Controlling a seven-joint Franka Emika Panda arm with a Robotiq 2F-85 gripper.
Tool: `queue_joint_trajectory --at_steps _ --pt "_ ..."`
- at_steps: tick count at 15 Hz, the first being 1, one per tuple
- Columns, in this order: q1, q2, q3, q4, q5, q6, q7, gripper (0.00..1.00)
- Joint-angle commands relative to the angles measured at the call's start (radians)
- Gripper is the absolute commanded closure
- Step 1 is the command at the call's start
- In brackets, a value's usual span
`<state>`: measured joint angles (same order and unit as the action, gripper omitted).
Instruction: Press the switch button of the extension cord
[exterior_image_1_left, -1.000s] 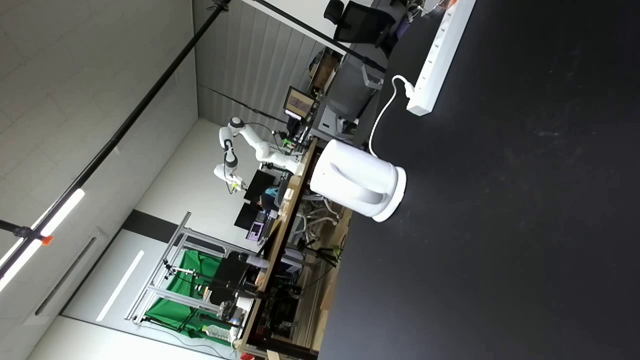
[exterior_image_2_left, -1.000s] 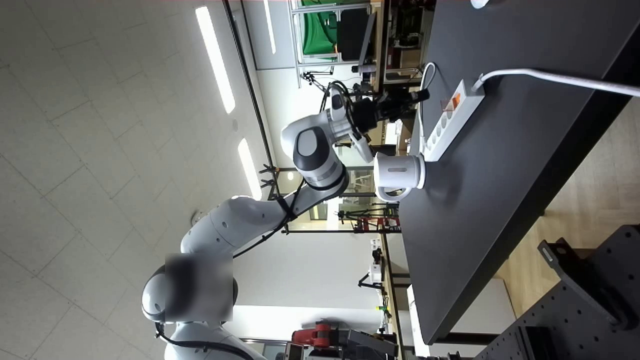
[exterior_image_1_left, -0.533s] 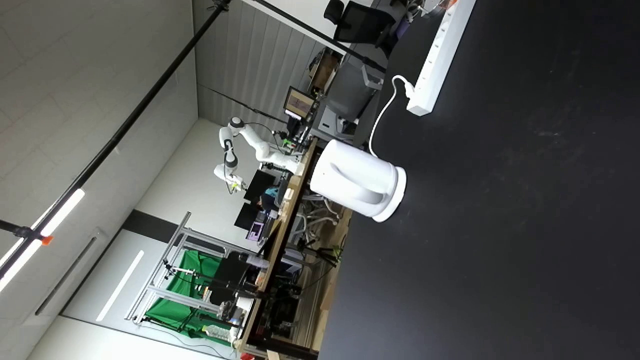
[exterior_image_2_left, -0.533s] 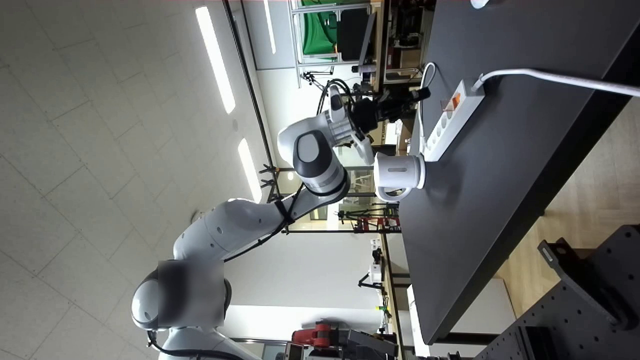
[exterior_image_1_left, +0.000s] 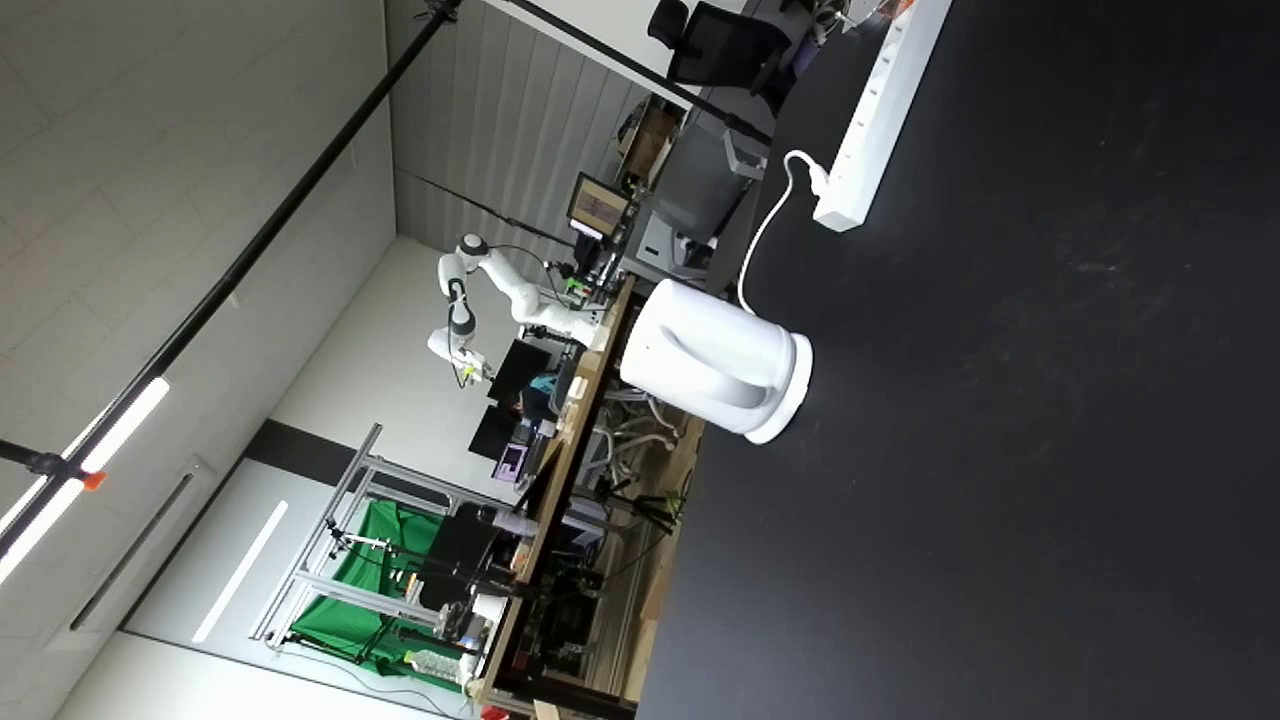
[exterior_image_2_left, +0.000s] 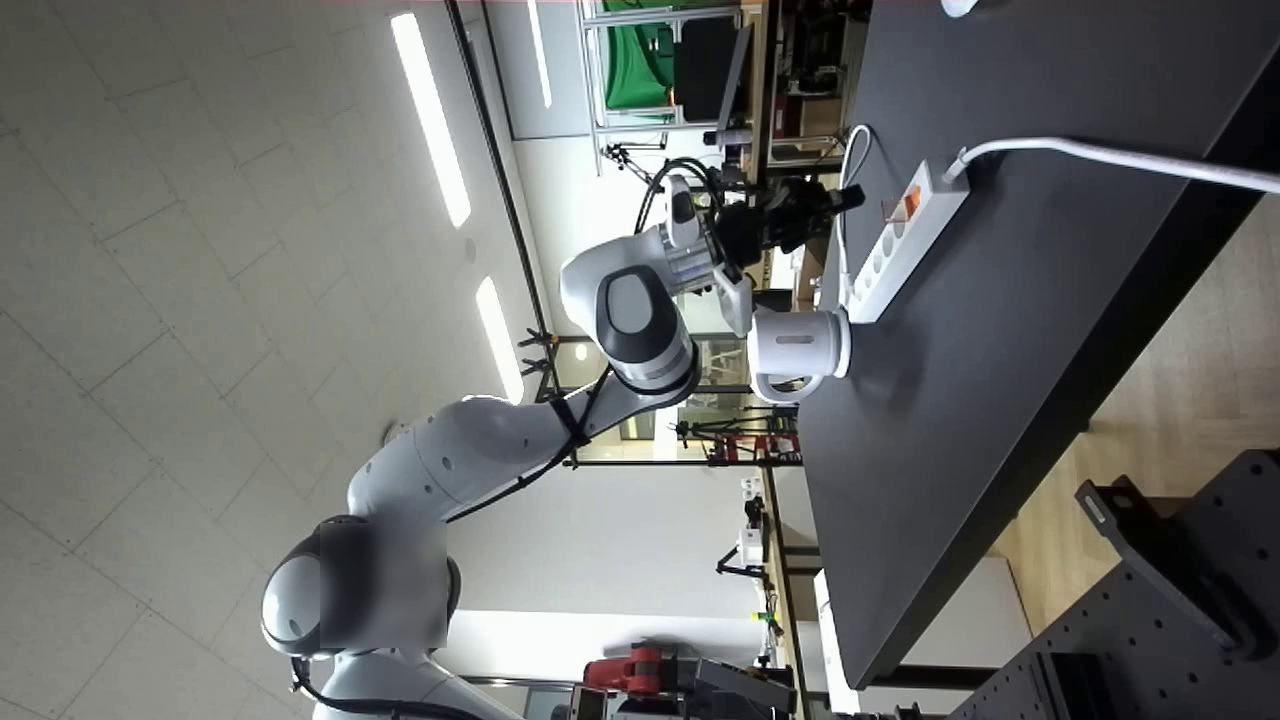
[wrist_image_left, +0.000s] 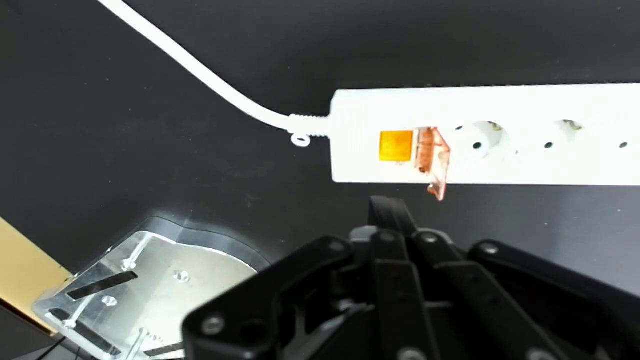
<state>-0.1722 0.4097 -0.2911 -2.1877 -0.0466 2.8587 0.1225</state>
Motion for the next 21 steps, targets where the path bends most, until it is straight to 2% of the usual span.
queue_joint_trajectory --at_steps 1,7,13,21 --pt "-0.032 0.0 0.044 -0.001 0.04 -0.005 -0.038 1.0" --pt "-0.035 0.022 0.064 0.007 0.057 -0.002 -0.051 1.0" --pt "-0.012 0.043 0.031 0.012 0.027 -0.003 -0.04 1.0" --pt "-0.025 0.079 0.04 0.028 0.039 0.033 -0.051 1.0"
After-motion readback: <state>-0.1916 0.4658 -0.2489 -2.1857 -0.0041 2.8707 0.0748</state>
